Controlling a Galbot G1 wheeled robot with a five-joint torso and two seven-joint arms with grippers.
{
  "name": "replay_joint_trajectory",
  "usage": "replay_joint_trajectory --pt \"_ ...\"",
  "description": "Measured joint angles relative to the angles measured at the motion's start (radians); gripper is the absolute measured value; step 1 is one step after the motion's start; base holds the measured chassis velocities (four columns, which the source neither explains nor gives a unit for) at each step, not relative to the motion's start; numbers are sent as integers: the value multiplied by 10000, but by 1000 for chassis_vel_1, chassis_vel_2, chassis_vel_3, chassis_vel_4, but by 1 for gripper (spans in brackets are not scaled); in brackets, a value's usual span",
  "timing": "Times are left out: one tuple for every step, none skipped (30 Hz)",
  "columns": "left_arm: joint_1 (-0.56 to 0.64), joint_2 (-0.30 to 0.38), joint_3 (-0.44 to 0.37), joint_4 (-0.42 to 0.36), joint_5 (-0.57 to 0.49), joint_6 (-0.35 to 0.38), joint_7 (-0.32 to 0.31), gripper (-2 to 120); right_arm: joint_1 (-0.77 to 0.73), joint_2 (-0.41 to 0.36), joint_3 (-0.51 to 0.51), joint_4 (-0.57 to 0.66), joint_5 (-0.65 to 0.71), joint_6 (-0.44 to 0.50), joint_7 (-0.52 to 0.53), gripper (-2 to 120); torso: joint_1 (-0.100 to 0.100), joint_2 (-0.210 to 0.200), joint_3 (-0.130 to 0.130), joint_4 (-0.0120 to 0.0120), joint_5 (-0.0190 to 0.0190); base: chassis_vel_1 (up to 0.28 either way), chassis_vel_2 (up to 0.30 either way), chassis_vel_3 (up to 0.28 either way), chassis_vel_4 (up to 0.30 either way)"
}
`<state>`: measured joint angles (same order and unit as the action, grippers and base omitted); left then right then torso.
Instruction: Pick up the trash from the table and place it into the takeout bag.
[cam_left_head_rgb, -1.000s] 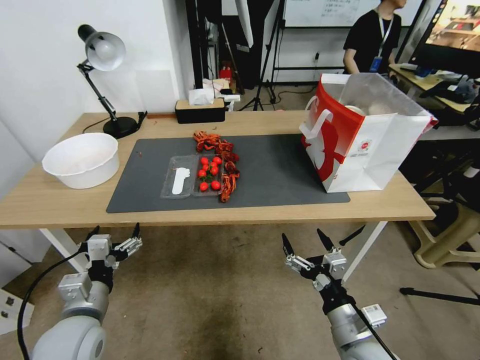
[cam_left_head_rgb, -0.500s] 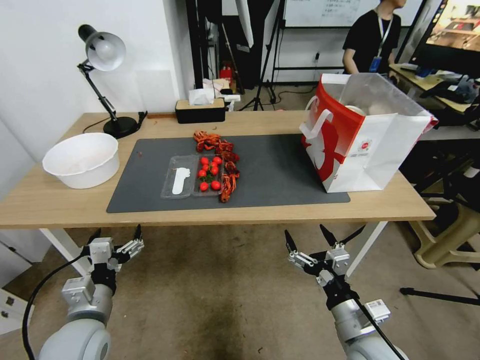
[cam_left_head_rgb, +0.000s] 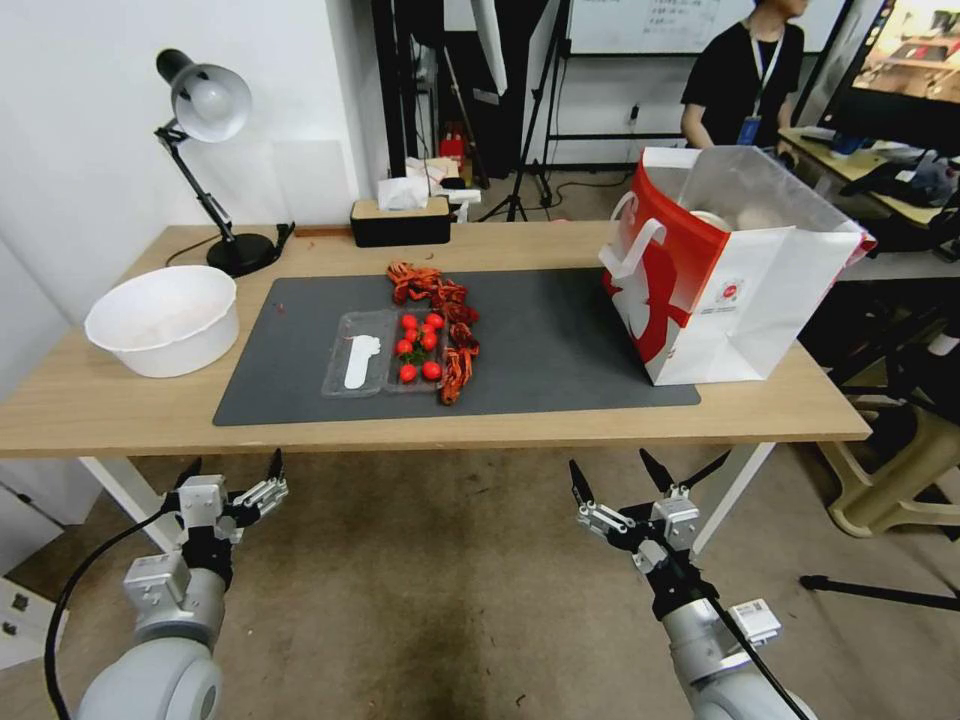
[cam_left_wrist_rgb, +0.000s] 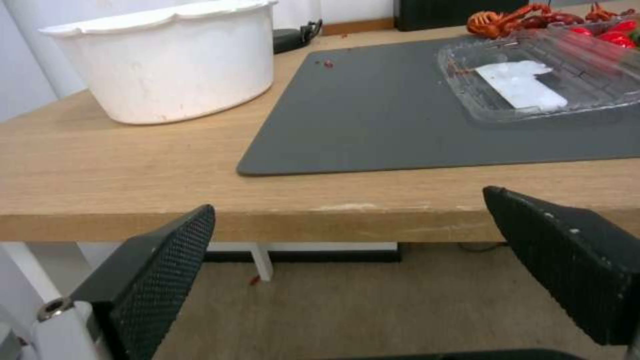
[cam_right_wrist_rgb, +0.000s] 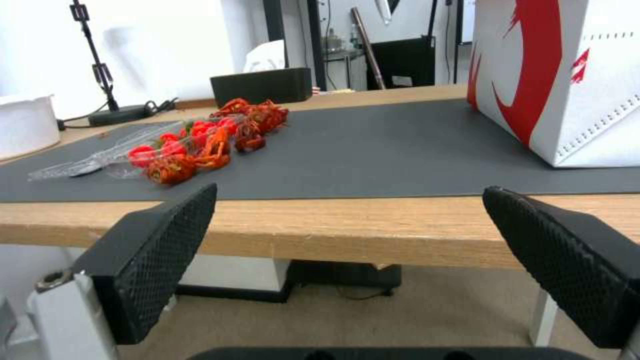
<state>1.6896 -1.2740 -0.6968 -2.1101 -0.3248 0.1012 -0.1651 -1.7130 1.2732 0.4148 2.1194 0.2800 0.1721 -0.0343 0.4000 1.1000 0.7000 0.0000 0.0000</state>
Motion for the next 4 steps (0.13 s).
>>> replay_joint_trajectory --pt "0 0 0 0 0 0 0 100 0 0 0 0 0 0 0 100 0 0 0 0 0 0 0 0 0" --pt "0 1 0 0 0 0 0 100 -1 1 -1 -2 -1 2 0 100 0 0 0 0 0 0 0 0 0" --pt "0 2 0 0 0 0 0 100 -1 2 -2 -2 -1 2 0 100 1 0 0 0 -1 0 0 0 0" --pt "0 2 0 0 0 0 0 100 -1 1 -2 -2 -1 3 0 100 0 0 0 0 0 0 0 0 0"
